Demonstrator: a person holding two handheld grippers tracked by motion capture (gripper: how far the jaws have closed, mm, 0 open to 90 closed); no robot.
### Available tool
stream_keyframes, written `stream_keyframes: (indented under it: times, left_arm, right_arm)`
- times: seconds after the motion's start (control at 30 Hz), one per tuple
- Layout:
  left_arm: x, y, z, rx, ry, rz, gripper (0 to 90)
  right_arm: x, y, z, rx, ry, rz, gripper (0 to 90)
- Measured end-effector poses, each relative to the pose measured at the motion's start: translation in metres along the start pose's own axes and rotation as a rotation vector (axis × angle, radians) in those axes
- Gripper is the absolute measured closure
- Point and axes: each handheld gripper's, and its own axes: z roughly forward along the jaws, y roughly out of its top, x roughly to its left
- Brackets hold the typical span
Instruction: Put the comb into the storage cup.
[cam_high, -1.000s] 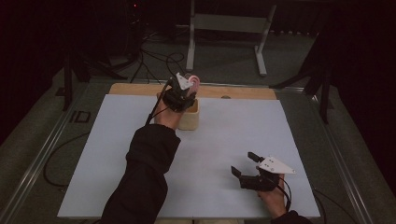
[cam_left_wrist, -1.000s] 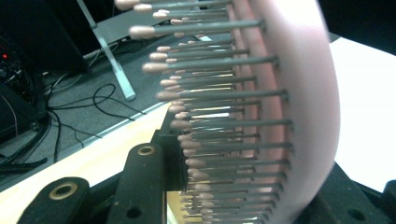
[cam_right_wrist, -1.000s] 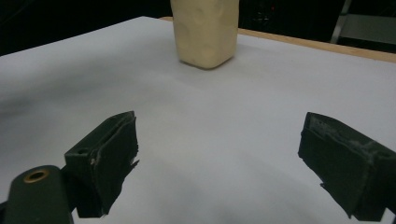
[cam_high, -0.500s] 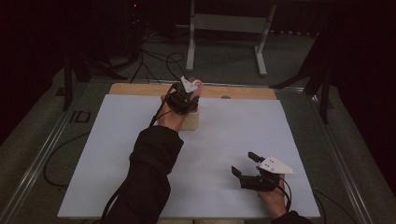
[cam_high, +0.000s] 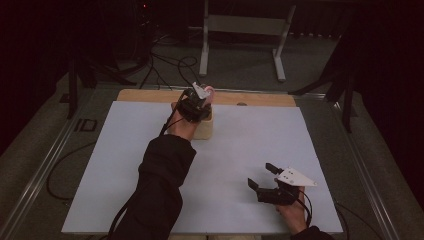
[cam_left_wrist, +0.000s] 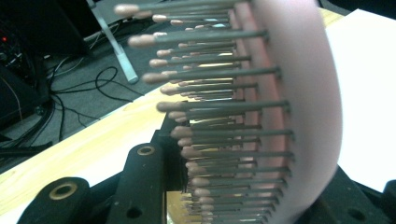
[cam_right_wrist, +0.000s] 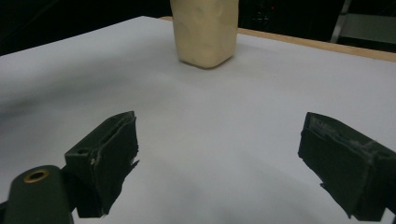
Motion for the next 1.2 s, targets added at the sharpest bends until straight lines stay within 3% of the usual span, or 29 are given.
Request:
stream_keyframes:
  times: [0.2, 0.63, 0.93, 1.2]
  left_arm:
    - [-0.001, -0.001, 0.002, 0.009, 0.005, -0.004, 62.3]
    - [-0.012, -0.004, 0.011, -0.006, -0.054, -0.037, 58.3]
    - [-0.014, -0.005, 0.013, 0.005, -0.048, -0.050, 43.2]
    - [-0.017, -0.005, 0.014, -0.001, -0.004, -0.052, 35.7]
  right_arm:
    - [0.001, 0.000, 0.000, 0.001, -0.002, -0.004, 11.5]
    - [0.001, 0.000, 0.000, 0.002, 0.000, -0.005, 11.5]
    - [0.000, 0.000, 0.000, 0.002, 0.000, -0.003, 11.5]
    - [0.000, -0.001, 0.000, 0.002, -0.001, -0.002, 11.5]
